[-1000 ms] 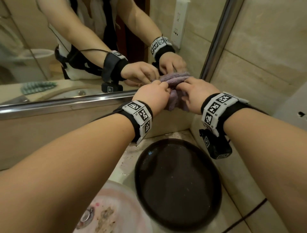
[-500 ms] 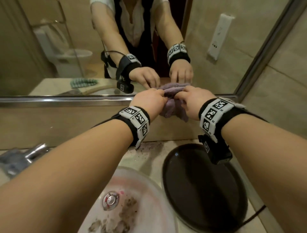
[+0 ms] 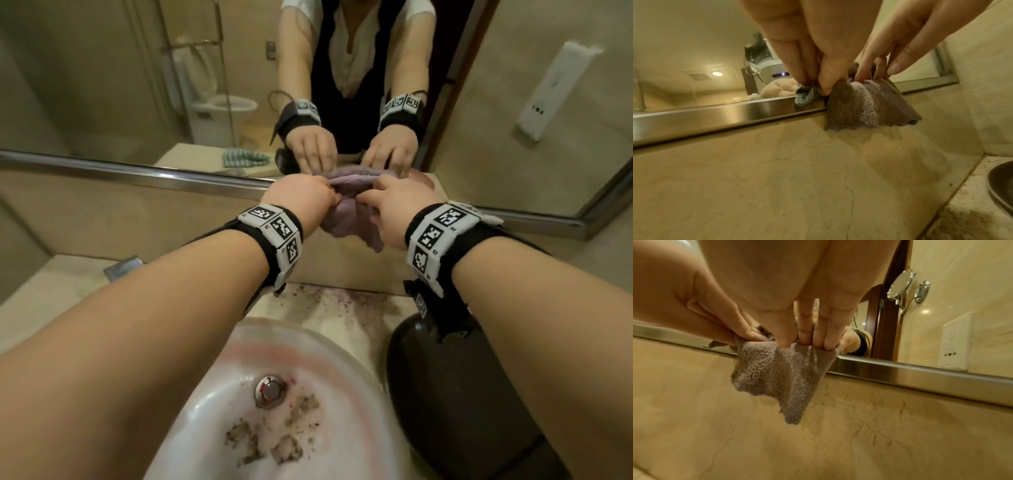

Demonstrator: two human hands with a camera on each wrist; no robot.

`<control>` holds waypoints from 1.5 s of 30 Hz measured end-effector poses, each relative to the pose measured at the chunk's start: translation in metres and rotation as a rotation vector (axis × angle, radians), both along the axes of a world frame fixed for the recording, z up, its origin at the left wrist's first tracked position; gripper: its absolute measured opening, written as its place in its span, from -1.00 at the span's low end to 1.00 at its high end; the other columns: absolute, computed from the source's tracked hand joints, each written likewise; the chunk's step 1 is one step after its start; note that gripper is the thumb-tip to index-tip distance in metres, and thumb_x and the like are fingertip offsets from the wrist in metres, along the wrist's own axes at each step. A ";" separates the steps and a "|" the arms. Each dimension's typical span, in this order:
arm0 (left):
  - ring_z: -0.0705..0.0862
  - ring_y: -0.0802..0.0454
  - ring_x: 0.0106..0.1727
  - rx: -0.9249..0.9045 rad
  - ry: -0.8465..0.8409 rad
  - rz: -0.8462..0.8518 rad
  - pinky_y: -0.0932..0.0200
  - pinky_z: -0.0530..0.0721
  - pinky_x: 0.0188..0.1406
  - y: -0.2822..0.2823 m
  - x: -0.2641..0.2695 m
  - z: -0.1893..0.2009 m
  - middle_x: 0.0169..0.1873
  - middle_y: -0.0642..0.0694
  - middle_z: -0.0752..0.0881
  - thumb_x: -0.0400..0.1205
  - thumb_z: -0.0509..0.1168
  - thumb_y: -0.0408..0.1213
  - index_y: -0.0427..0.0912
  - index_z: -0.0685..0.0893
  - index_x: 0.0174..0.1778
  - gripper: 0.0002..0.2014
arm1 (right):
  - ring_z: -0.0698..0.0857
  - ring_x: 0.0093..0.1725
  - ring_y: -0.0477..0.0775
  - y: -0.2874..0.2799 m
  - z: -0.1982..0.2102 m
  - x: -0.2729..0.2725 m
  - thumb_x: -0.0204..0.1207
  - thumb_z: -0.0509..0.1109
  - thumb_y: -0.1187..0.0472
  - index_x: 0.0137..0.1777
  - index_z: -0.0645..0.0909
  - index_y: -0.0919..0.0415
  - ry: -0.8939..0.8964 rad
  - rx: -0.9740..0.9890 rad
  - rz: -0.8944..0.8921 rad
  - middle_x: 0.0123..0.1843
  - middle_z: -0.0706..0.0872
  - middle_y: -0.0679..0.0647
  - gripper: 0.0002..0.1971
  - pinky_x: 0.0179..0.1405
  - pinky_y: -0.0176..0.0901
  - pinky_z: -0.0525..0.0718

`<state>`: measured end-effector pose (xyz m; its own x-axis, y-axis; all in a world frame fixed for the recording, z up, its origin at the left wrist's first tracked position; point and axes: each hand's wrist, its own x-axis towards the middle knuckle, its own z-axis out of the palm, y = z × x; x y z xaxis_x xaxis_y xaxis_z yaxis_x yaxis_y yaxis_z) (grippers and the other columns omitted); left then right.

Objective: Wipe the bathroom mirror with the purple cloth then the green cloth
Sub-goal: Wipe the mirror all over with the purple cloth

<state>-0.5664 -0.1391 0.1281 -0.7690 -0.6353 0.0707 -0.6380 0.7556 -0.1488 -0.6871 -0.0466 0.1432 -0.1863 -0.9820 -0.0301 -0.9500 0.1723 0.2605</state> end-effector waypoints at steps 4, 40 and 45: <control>0.54 -0.19 0.35 0.044 0.001 0.086 0.00 0.53 0.26 -0.011 0.011 0.003 0.38 -0.17 0.56 0.73 0.01 -0.03 -0.10 0.50 0.45 -0.57 | 0.45 0.35 0.27 -0.009 -0.001 0.011 0.56 0.29 0.03 0.45 0.37 -0.03 -0.002 0.009 0.021 0.40 0.38 0.13 -0.54 0.04 -0.08 0.43; 0.60 -0.18 0.28 -0.111 -0.201 0.161 -0.03 0.57 0.16 -0.186 0.306 0.002 0.32 -0.14 0.60 0.73 0.04 -0.11 -0.07 0.50 0.43 -0.63 | 0.41 0.40 0.23 -0.203 -0.003 0.301 0.62 0.18 0.16 0.52 0.34 0.09 -0.196 -0.009 0.141 0.48 0.36 0.14 -0.55 0.18 0.04 0.47; 0.66 -0.18 0.17 -0.084 -0.111 0.306 0.00 0.59 0.00 -0.206 0.341 -0.005 0.16 -0.16 0.68 0.69 0.09 -0.21 -0.16 0.63 0.26 -0.69 | 0.19 0.53 0.21 -0.221 -0.006 0.331 0.58 0.28 0.11 0.62 0.13 0.09 -0.050 0.026 0.286 0.55 0.19 0.15 -0.36 0.40 0.02 0.36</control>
<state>-0.2254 -0.3449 0.1233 -0.5497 -0.8333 0.0591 -0.8095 0.5138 -0.2841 -0.3563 -0.2678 0.1374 0.1005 -0.9932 -0.0584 -0.9707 -0.1108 0.2130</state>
